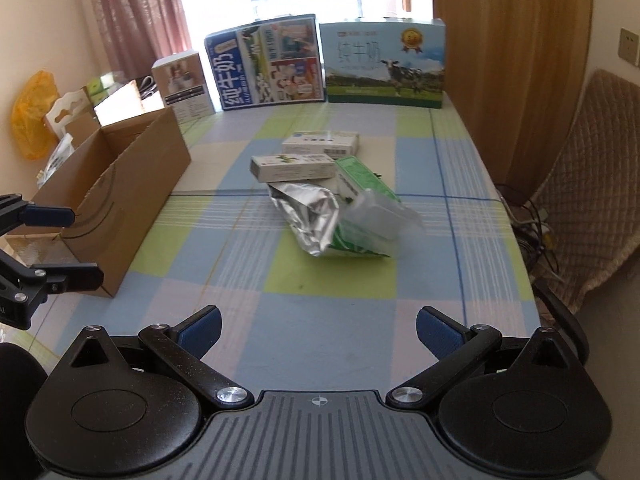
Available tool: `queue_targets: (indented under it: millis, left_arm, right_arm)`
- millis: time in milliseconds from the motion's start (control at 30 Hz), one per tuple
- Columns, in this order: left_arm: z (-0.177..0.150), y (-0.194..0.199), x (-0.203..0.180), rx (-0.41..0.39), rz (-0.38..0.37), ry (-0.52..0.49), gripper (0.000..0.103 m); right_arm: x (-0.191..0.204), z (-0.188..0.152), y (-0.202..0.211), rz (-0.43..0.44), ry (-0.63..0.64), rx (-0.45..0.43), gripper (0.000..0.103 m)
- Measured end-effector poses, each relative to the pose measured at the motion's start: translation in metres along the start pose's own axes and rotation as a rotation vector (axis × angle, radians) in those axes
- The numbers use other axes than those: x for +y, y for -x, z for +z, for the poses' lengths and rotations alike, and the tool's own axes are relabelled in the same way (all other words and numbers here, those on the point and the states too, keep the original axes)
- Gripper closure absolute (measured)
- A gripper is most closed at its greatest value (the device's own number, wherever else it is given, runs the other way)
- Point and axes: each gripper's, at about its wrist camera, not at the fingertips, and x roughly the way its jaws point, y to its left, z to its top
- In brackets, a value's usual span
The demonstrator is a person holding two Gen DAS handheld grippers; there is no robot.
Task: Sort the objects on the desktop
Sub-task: 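Move both grippers back toward the items on the table, then grasp the small clear plastic box beside the foil bag with the right gripper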
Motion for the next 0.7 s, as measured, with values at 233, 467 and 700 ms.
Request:
queue_targets:
  millis: [233, 467, 700]
  left_arm:
    - [0.001, -0.019, -0.014, 0.033, -0.025, -0.014, 0.002]
    - [0.004, -0.038, -0.022, 0.066, -0.034, -0.042, 0.002]
    - [0.009, -0.061, -0.021, 0.097, -0.042, -0.048, 0.002]
  right_arm:
    - [-0.021, -0.001, -0.002, -0.017, -0.025, 0.007, 0.002]
    - [-0.036, 0.006, -0.019, -0.013, -0.009, 0.034, 0.002]
    - [-0.057, 0.022, -0.044, 0.017, -0.048, 0.055, 0.002]
